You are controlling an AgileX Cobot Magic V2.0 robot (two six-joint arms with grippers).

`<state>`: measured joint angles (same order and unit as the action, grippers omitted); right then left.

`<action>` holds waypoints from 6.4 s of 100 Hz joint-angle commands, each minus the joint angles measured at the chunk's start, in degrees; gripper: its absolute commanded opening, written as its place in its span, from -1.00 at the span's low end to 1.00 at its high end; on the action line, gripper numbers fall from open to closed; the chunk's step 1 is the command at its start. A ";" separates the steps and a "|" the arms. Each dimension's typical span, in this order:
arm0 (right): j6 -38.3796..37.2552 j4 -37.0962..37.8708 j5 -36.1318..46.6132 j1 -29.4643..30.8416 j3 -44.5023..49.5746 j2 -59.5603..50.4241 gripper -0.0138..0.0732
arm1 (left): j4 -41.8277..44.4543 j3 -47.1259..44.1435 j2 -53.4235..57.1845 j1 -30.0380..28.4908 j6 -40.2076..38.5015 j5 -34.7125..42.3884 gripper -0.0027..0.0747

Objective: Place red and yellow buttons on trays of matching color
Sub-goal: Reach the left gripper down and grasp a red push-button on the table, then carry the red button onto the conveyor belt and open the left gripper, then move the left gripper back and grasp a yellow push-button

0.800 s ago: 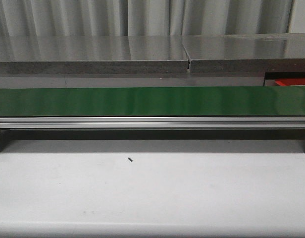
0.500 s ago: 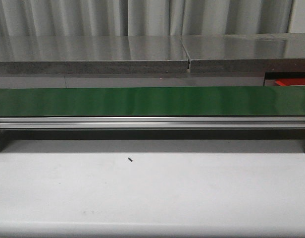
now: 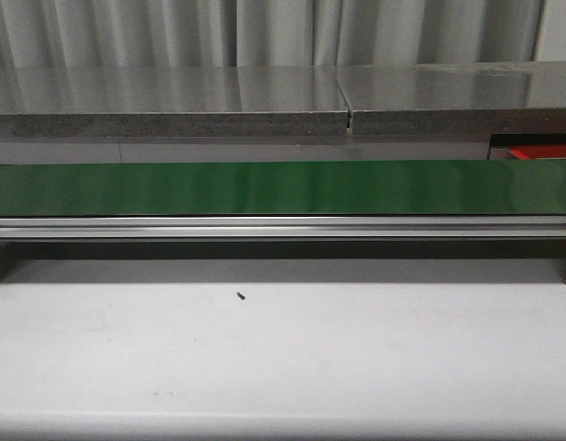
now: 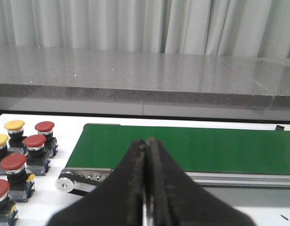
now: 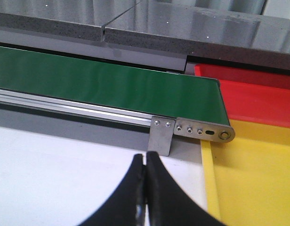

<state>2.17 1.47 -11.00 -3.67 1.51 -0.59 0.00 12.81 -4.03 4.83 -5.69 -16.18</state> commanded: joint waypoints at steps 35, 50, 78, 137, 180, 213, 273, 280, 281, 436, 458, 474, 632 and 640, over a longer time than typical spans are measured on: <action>0.12 0.47 4.60 0.05 0.01 -0.79 -0.95 | -6.74 23.29 -27.46 0.18 -0.38 -21.33 -0.98; 0.12 0.47 4.60 0.05 0.01 -0.79 -0.95 | -7.93 23.49 -32.33 0.18 -0.38 -20.68 -0.98; 0.12 0.47 4.60 0.05 0.01 -0.79 -0.95 | -8.45 23.49 -35.82 0.18 0.15 -20.79 -0.93; 0.12 0.47 4.60 0.05 0.01 -0.79 -0.95 | -7.78 23.91 -36.02 -0.67 -2.17 -21.50 0.73; 0.12 0.47 4.60 0.05 0.01 -0.79 -0.95 | -3.54 36.37 -53.44 -18.49 -4.93 -24.23 0.73; 0.12 0.47 4.60 0.05 0.01 -0.79 -0.95 | -3.74 38.85 -67.63 -26.06 -4.93 -19.28 0.73; 0.12 0.47 4.60 0.05 0.01 -0.79 -0.95 | -3.50 49.63 -88.18 -28.02 -4.83 -17.59 0.73; 0.12 0.47 4.60 0.05 0.01 -0.79 -0.95 | -3.50 50.52 -89.56 -28.02 -4.83 -17.70 0.73; 0.12 0.47 4.60 0.05 0.01 -0.79 -0.95 | -3.50 50.76 -89.69 -28.02 -4.83 -17.70 0.73; 0.12 0.47 4.60 0.05 0.01 -0.79 -0.95 | -3.63 53.64 -89.20 -30.74 -4.36 -19.21 -0.98; 0.12 0.47 4.60 0.05 0.01 -0.79 -0.95 | -12.76 57.44 -82.16 -30.10 3.79 -23.80 -0.98; 0.12 0.47 4.60 0.05 0.01 -0.79 -0.95 | -15.84 62.59 -82.16 -26.45 6.00 -26.19 -0.98; 0.12 0.47 4.60 0.05 0.01 -0.79 -0.95 | -16.98 77.10 -89.62 -13.70 7.81 -33.15 0.77; 0.12 0.47 4.60 0.05 0.01 -0.79 -0.95 | -16.76 76.07 -87.40 -15.12 7.81 -33.70 0.77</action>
<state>2.17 1.47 -11.00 -3.67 1.51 -0.59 -16.79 88.23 -96.46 -8.97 2.18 -51.49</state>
